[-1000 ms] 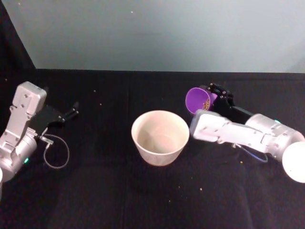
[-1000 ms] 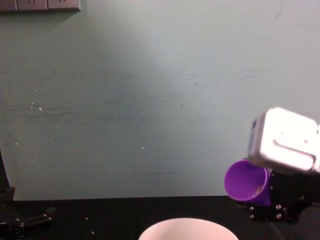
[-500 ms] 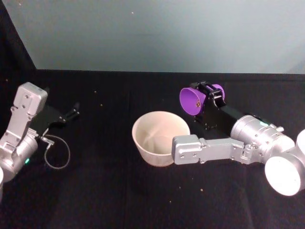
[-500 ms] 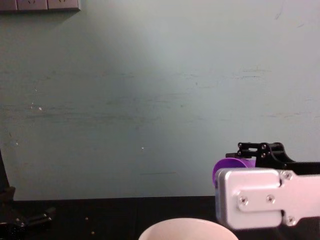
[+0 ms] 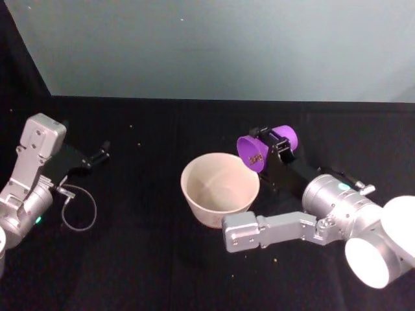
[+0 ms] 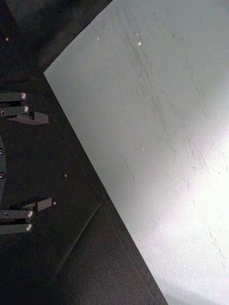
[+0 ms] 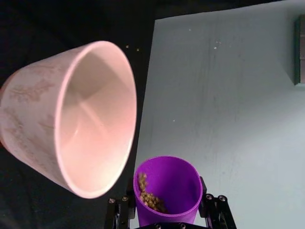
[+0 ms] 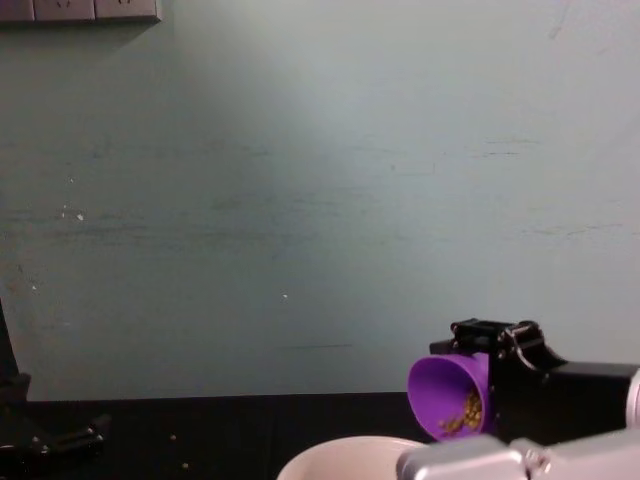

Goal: Pick up the cup and pour the mung beans from the cup into the bowl.

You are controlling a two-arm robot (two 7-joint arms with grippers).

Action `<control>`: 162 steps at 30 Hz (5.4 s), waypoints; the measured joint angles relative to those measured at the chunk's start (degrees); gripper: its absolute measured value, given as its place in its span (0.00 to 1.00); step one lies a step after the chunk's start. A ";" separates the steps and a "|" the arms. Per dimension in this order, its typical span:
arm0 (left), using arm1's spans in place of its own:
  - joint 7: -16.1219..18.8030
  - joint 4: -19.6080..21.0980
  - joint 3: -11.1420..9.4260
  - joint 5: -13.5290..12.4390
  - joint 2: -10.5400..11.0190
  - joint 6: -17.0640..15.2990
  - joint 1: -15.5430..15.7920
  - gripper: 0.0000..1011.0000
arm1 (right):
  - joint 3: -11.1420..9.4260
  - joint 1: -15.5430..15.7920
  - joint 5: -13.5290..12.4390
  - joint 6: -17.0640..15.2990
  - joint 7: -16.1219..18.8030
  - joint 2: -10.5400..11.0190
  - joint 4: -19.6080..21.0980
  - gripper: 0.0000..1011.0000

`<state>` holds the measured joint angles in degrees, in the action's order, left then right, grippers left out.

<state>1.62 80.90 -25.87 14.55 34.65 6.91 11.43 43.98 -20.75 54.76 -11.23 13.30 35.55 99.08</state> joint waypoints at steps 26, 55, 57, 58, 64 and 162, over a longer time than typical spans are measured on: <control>0.00 0.00 0.00 0.00 0.00 0.00 0.00 0.99 | 1.63 0.72 12.48 -0.78 -0.82 -1.36 -1.44 0.72; 0.00 0.00 0.00 0.00 0.00 0.00 0.00 0.99 | 2.37 0.80 26.25 -1.30 -0.46 -1.84 -1.48 0.72; 0.00 0.00 0.01 0.00 0.00 0.00 0.00 0.99 | 2.53 0.73 27.20 -1.37 -0.45 -1.79 -1.46 0.72; 0.00 0.00 0.01 0.00 0.00 0.00 0.00 0.99 | 2.70 0.66 28.13 -1.42 -0.45 -1.70 -1.43 0.72; 0.00 0.00 0.01 0.00 0.00 0.00 0.00 0.99 | 3.66 0.44 32.05 -2.08 -0.72 -1.27 -1.51 0.72; 0.00 0.00 0.01 0.00 0.00 0.00 0.00 0.99 | -25.91 14.16 -76.82 25.06 19.98 -7.78 -22.30 0.72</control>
<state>1.62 80.90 -25.86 14.55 34.64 6.91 11.43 18.07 -6.59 -22.06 13.83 33.28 27.77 76.78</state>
